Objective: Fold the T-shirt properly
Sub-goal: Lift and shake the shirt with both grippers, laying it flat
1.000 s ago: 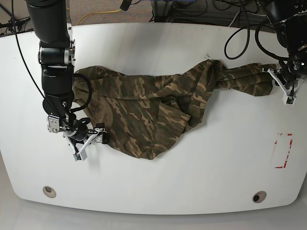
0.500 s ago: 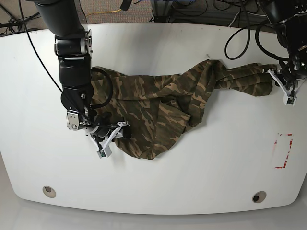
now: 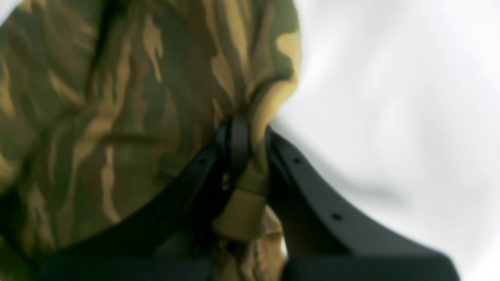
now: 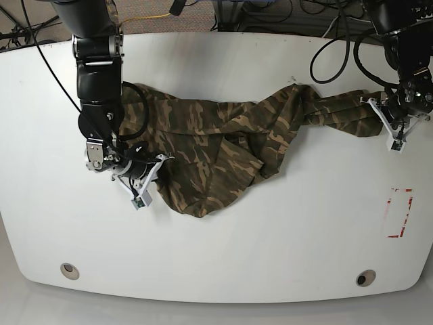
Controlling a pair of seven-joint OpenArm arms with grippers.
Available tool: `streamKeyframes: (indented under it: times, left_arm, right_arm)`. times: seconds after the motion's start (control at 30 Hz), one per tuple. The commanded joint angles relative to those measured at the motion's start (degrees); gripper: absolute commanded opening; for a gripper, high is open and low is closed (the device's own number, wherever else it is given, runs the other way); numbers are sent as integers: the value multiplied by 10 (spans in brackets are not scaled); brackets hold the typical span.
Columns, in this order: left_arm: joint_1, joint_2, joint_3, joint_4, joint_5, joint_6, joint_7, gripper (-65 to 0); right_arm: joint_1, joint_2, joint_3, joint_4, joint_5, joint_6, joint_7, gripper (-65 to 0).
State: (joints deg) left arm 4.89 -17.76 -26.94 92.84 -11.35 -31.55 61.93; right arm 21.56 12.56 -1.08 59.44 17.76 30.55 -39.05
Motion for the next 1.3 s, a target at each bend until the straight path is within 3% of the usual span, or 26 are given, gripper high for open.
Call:
streamKeyframes:
  times: [0.0,0.17,0.33,0.63,1.0,1.1,1.27]
  left_arm:
    - [-29,-11,-4,11,1,2,-3,-650]
    - [-79,-12,-3,11,1,2,26,-650]
    - [-164,-14,-3,10,1,2,84,-650]
    - [-306,-15,-3,11,1,2,146,-650]
    - [-469,-44,-4,7,2,6,152,-650]
    - [-501,-69,-4,2,2,6,152,-650]
    - [-533,-80,-4,-56,2,6,151,-650]
  right_arm:
    - [20,12,2,48,0,0,-13,-650]
    - [28,30,24,118,0,0,-59,-650]
    - [96,44,56,133,-4,5,-111,-650]
    - [231,84,53,130,-3,5,-129,-650]
    - [410,125,25,131,1,8,-154,-650]
    - [445,139,28,134,1,34,-169,-650]
    - [464,149,58,137,1,63,-195,-650]
